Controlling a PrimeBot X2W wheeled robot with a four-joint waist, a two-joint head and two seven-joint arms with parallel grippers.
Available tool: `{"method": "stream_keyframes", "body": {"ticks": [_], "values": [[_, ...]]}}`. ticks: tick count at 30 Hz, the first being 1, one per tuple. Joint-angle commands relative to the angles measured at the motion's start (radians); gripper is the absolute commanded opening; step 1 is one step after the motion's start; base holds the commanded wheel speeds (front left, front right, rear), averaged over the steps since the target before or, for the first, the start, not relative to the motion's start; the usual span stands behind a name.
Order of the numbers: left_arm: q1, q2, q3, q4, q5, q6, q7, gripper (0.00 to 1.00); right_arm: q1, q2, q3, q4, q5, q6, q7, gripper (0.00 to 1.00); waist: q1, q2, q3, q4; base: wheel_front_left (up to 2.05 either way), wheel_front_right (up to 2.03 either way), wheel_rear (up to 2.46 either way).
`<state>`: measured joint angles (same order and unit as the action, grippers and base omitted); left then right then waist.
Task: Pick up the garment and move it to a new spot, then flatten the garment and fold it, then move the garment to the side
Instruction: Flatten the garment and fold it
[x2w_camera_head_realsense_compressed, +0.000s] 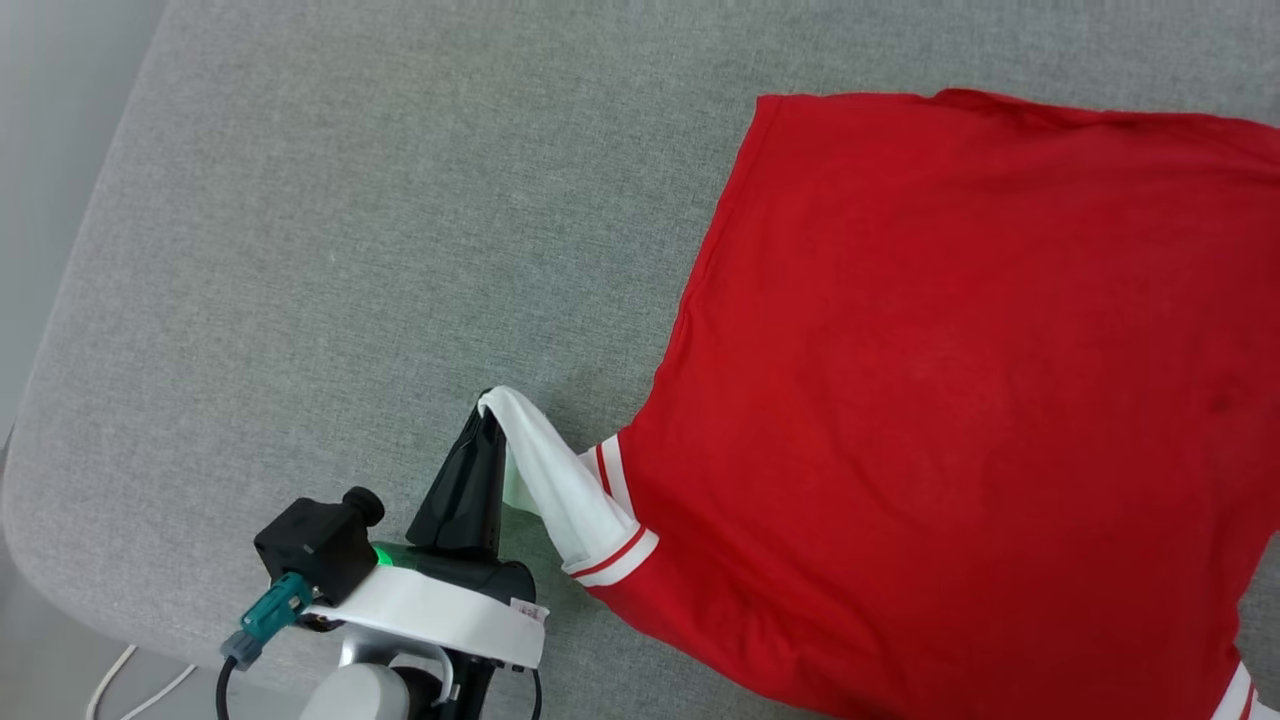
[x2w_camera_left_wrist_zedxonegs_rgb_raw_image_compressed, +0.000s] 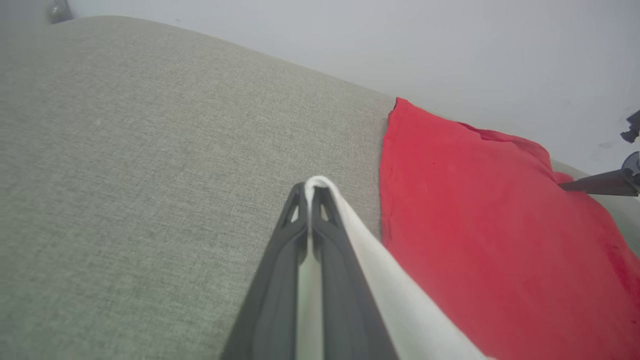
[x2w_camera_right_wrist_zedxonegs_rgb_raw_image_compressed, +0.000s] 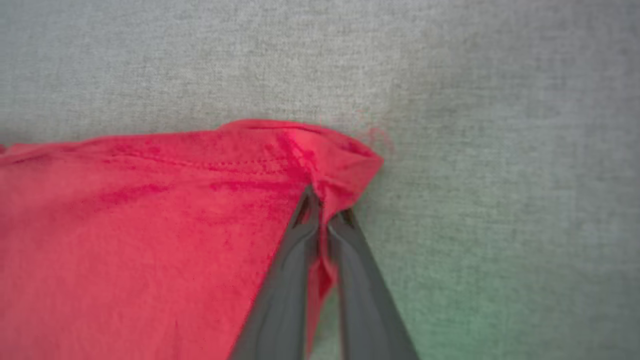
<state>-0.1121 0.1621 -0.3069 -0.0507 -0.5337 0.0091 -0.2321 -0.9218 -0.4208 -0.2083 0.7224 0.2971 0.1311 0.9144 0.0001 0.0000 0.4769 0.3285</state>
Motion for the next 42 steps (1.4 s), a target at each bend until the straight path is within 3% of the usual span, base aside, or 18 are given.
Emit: {"method": "stream_keyframes", "body": {"ticks": [1,8,17,24,31,36,39,40,41,42], "values": [[-0.006,0.003,0.004,0.009,-0.006,0.004,0.000,0.00,0.058,0.026,0.012,0.030,-0.015,-0.001,0.011,0.00,-0.0001,0.0000,-0.025,-0.006,0.00,0.00,0.00],[0.038,0.038,0.032,0.036,-0.016,0.029,0.027,0.00,0.088,-0.036,0.053,-0.090,0.000,-0.001,-0.024,0.00,-0.0001,0.0000,-0.136,-0.057,0.00,0.00,0.00],[0.125,0.094,0.088,0.055,-0.047,0.069,0.071,0.00,0.385,-0.058,0.073,-0.304,0.092,-0.001,-0.039,0.00,-0.0001,0.0000,-0.273,-0.187,0.00,0.00,0.00],[0.196,0.129,0.120,0.030,-0.063,0.106,0.112,0.00,0.717,0.019,-0.009,-0.498,0.127,-0.001,-0.059,0.00,-0.0001,0.0000,-0.345,-0.281,0.00,0.00,0.00],[0.236,0.154,0.140,0.010,-0.075,0.134,0.150,0.00,1.004,0.163,-0.093,-0.648,0.124,-0.001,-0.070,0.00,-0.0001,0.0000,-0.374,-0.352,0.00,0.00,0.00],[0.248,0.162,0.142,0.002,-0.078,0.144,0.165,0.00,1.157,0.293,-0.142,-0.715,0.118,-0.001,-0.076,0.00,-0.0001,0.0000,-0.379,-0.366,0.00,0.00,0.00],[0.250,0.163,0.142,-0.003,-0.080,0.149,0.170,0.00,1.217,0.339,-0.158,-0.730,0.128,-0.001,-0.081,0.00,-0.0001,0.0000,-0.382,-0.371,0.00,0.00,0.00],[0.249,0.163,0.141,-0.005,-0.081,0.150,0.172,0.00,1.230,0.349,-0.159,-0.732,0.131,-0.001,-0.089,0.07,-0.0001,0.0000,-0.382,-0.372,0.00,0.00,0.00],[0.248,0.164,0.141,-0.008,-0.080,0.151,0.172,0.00,1.237,0.357,-0.158,-0.735,0.137,-0.001,-0.103,0.75,-0.0001,0.0000,-0.381,-0.373,0.00,0.00,0.00],[0.247,0.164,0.140,-0.011,-0.080,0.153,0.175,0.00,1.238,0.362,-0.162,-0.737,0.150,-0.001,-0.125,1.00,-0.0001,0.0000,-0.380,-0.373,0.00,0.00,0.00]]}}
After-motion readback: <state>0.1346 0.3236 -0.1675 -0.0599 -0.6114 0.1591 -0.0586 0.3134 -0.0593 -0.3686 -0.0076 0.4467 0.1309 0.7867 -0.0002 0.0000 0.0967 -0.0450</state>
